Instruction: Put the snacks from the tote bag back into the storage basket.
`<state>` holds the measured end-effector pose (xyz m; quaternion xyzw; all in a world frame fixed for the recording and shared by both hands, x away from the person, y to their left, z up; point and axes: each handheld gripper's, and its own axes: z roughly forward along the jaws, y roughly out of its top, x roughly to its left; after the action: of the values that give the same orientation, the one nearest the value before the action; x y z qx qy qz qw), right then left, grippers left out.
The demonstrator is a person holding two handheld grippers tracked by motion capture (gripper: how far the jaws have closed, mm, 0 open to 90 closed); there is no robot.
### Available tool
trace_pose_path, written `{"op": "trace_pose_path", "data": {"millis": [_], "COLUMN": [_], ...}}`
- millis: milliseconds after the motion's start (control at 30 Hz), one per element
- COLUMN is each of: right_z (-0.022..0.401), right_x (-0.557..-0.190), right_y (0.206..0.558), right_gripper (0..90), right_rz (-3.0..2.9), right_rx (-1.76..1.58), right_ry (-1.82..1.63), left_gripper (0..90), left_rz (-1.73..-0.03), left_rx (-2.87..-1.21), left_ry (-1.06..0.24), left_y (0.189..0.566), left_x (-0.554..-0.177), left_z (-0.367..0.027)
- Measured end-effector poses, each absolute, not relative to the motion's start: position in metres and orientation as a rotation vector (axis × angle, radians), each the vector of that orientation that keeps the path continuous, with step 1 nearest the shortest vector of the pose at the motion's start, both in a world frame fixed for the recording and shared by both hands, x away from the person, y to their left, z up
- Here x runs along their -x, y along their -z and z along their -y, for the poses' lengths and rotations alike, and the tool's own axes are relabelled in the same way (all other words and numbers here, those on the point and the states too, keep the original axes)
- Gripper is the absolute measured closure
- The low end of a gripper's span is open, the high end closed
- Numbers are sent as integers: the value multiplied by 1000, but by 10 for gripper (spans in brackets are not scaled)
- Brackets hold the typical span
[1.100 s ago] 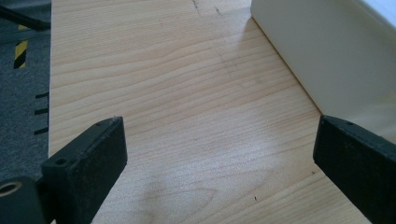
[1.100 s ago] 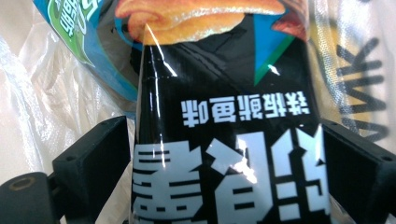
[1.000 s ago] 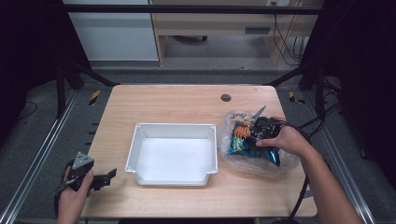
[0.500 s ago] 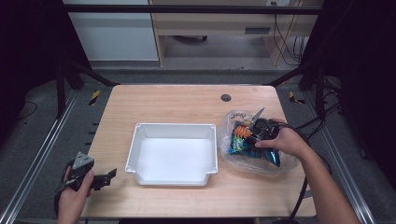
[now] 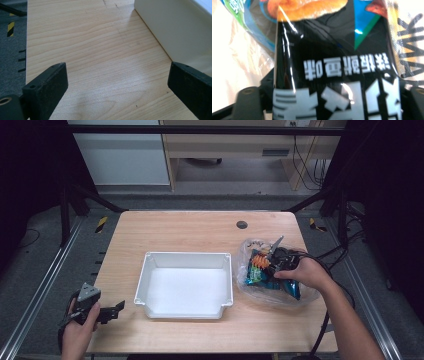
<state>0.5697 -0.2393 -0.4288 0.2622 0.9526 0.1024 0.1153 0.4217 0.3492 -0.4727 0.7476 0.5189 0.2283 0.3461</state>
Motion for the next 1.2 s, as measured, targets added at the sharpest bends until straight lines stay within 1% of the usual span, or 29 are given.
{"op": "trace_pose_path", "data": {"millis": [133,367,633,900,1200], "right_z": [241,241,241,238,246], "right_x": [-567,-563,-558,-552,-550], "right_y": [427,423,418,407,399], "right_gripper": [309,356,380,384,385], "right_rz": [-2784,-2766,-2746,-2712,-2661], "right_rx": [-763,-740,-734,-718,-729], "right_ry": [-316,-312,-338,-368,-382], "left_gripper": [27,27,27,27,27], "left_rz": [-1347,-1346,-1345,-1346,-1344], "left_rx": [-1940,-1940,-1941,-1941,-1943], "left_ry": [-593,-598,-597,-598,-597], "left_y": [473,473,473,473,473], "left_x": [-422,-422,-422,-422,-422], "left_z": [-349,-349,-350,-350,-350]}}
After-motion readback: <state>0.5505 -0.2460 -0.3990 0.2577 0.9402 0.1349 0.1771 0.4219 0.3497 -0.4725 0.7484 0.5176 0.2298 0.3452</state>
